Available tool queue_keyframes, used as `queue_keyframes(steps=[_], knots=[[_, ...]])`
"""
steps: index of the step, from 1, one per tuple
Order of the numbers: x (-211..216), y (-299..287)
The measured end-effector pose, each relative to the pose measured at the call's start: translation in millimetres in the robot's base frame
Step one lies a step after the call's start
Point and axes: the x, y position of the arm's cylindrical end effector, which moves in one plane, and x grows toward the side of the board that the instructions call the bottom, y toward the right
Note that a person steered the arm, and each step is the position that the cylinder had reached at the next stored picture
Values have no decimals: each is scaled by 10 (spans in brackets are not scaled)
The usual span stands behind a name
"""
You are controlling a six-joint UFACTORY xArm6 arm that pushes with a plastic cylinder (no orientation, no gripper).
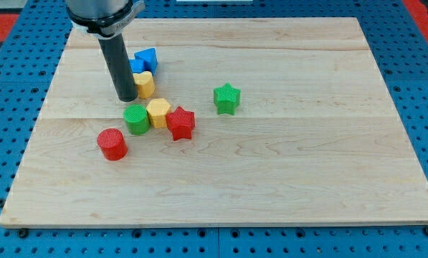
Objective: Push the yellow heart parallel to the right of the blue cube
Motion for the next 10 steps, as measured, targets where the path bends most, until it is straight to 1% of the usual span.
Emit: queue_keyframes(steps=[2, 5, 7, 8, 9, 10], knots=[[-4, -143], [-10, -161], [81, -353], [-159, -353], [-163, -10], [-31, 683]])
